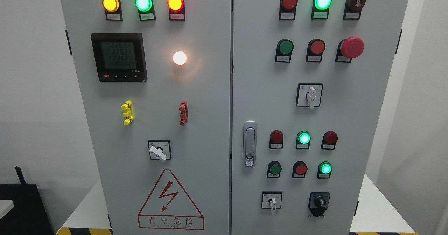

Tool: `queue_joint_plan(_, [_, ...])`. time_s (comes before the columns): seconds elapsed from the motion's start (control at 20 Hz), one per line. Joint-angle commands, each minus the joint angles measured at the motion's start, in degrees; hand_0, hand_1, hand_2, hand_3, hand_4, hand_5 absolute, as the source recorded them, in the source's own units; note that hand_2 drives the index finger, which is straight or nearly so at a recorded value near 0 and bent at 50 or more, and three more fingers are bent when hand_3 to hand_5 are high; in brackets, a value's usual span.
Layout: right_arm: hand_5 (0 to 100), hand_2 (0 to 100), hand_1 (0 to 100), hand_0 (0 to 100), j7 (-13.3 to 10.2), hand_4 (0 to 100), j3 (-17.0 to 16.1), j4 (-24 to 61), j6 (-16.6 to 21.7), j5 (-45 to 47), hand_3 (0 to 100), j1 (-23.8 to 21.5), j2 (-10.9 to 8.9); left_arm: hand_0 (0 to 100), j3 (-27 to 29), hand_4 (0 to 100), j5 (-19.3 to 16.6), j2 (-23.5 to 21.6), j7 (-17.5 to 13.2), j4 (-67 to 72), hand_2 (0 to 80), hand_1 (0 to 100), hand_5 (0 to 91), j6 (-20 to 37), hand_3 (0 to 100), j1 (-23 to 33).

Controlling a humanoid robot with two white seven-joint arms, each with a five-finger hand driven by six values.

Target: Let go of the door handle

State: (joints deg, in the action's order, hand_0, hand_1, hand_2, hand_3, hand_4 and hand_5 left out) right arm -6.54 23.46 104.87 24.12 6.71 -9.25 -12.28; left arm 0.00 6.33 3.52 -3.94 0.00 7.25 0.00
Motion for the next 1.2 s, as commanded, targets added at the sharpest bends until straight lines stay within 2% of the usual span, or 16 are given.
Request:
queue_joint_plan(0.0, [0, 0, 0, 37, 0.03, 0, -0.17, 0.33, -0.03, -0.12, 0, -0.93, -0.38, 12, -0.62, 0, 0.0, 0.0, -0.02, -0.53, 0.0, 39, 0.0, -0.05, 0, -1.76])
queue_joint_plan(0.65, [0, 0, 0, 36, 0.12, 0, -0.43, -0.11, -0.12, -2.22, 0, -0.5, -0.2, 12, -0.62, 0, 0.0, 0.0, -0.02, -0.53, 0.0, 39, 0.0, -0.05, 0, -1.76])
queue_joint_plan(0.7, [0, 0, 2, 32, 0.03, 0, -1.04, -0.11, -0.12, -4.41, 0, -0.33, -0.11, 12, -0.62, 0, 0.0, 0.0, -0.02, -0.44, 0.0, 39, 0.0, -0.05, 0, -1.76])
queue_joint_plan(0.75, [0, 0, 10, 33, 0.03, 0, -1.83, -0.11, -0.04, -7.3, 2, -0.15, 0.15, 12, -0.62, 0, 0.0, 0.0, -0.02, -0.53, 0.0, 39, 0.0, -0.05, 0, -1.76])
queue_joint_plan(0.8, [1, 0, 10, 34, -0.05, 4, -2.53, 0.16, 0.14, -10.37, 6, -0.15, 0.32, 12, -0.62, 0, 0.0, 0.0, -0.02, -0.53, 0.0, 39, 0.0, -0.05, 0, -1.76])
queue_joint_plan(0.85, [22, 0, 13, 38, -0.66, 18, -3.24, 0.42, 0.49, -13.97, 22, -0.15, 0.5, 12, -0.62, 0, 0.0, 0.0, -0.02, -0.44, 0.0, 39, 0.0, -0.05, 0, -1.76])
queue_joint_plan(0.9, [37, 0, 15, 41, -2.76, 29, -3.59, 0.68, 0.67, -17.92, 31, 0.37, 0.76, 12, -0.62, 0, 0.0, 0.0, 0.07, -0.53, 0.0, 39, 0.0, -0.05, 0, -1.76])
queue_joint_plan(0.95, [40, 0, 16, 42, -6.26, 30, -3.6, 0.95, 0.67, -21.79, 32, 0.99, 1.46, 12, -0.62, 0, 0.0, 0.0, -0.02, -0.53, 0.0, 39, 0.0, -0.05, 0, -1.76])
queue_joint_plan(1.0, [61, 0, 21, 43, -9.43, 47, -3.6, 1.12, 0.58, -25.92, 45, 1.34, 2.34, 12, -0.62, 0, 0.0, 0.0, -0.02, -0.53, 0.0, 39, 0.0, -0.05, 0, -1.76])
queue_joint_plan(1.05, [74, 0, 27, 43, -11.72, 60, -3.51, 1.39, 0.58, -29.44, 55, 1.87, 3.13, 12, -0.62, 0, 0.0, 0.0, -0.02, -0.44, 0.0, 39, 0.0, -0.05, 0, -1.76])
queue_joint_plan(1.1, [76, 0, 29, 44, -13.31, 61, -3.51, 1.56, 0.49, -33.13, 58, 2.48, 3.49, 12, -0.62, 0, 0.0, 0.0, -0.02, -0.44, 0.0, 39, 0.0, -0.05, 0, -1.76])
queue_joint_plan(1.15, [82, 0, 32, 43, -14.37, 68, -3.51, 1.56, 0.41, -36.39, 67, 3.27, 3.66, 12, -0.62, 0, 0.0, 0.0, -0.02, -0.44, 0.0, 39, 0.0, -0.05, 0, -1.67])
